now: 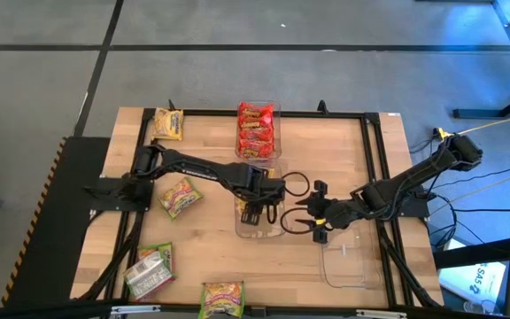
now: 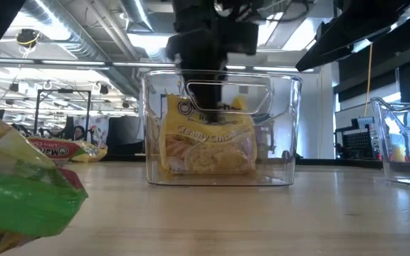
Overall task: Sort Maruchan noodles
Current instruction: Put the yellow noodle pack into the middle transparent bin
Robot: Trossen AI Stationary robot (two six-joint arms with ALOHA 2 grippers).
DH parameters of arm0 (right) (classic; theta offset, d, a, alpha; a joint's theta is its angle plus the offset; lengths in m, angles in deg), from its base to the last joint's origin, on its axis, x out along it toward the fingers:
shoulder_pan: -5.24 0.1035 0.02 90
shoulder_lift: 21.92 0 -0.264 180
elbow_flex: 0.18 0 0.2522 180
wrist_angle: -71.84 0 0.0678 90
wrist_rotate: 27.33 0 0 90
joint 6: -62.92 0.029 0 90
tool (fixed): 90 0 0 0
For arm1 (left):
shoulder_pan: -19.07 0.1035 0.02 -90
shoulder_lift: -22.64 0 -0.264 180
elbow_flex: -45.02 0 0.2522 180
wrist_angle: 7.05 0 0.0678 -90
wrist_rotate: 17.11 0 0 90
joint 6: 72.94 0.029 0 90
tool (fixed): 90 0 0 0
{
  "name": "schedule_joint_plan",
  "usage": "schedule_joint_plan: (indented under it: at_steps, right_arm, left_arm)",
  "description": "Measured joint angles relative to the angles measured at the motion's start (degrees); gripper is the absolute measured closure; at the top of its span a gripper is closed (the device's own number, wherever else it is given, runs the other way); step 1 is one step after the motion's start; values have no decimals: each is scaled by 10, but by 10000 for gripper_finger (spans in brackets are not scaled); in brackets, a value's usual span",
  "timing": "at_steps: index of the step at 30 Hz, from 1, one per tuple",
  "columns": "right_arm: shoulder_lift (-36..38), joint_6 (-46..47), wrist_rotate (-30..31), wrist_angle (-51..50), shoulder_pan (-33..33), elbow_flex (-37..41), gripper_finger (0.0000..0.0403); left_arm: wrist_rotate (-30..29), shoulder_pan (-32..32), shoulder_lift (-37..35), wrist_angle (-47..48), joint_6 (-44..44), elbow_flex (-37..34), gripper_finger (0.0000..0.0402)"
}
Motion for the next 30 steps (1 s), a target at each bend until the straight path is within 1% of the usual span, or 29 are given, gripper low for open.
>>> schedule_joint_plan:
  at_steps: [2,4,8,12,15,17,19,23,26,30]
  right_arm:
    - [0,0,-4,0,0,0,182]
    - [0,0,-4,1,0,0,182]
    - [0,0,-4,1,0,0,182]
    - [0,-2,-4,2,0,0,182]
    - [0,-2,-4,1,0,0,182]
    - [0,-2,-4,1,0,0,182]
    - [0,-2,-4,-1,0,0,182]
    - [0,-13,-1,3,0,-1,182]
    - [0,-22,18,13,0,-1,182]
    - [0,-38,36,15,0,-1,182]
  left_arm:
    - [-9,0,-2,-14,-10,0,217]
    - [-20,0,-2,-2,-15,5,216]
    - [-20,0,-12,3,-28,28,216]
    - [-17,-1,-26,45,-36,62,215]
    - [-17,4,-66,87,-59,58,215]
    - [-22,12,-110,89,-75,24,215]
    - [-26,23,-165,85,-96,-25,215]
    - [-35,60,-305,27,-151,-168,215]
    - [-81,94,-406,9,-186,-272,215]
    - [-155,138,-515,8,-214,-368,215]
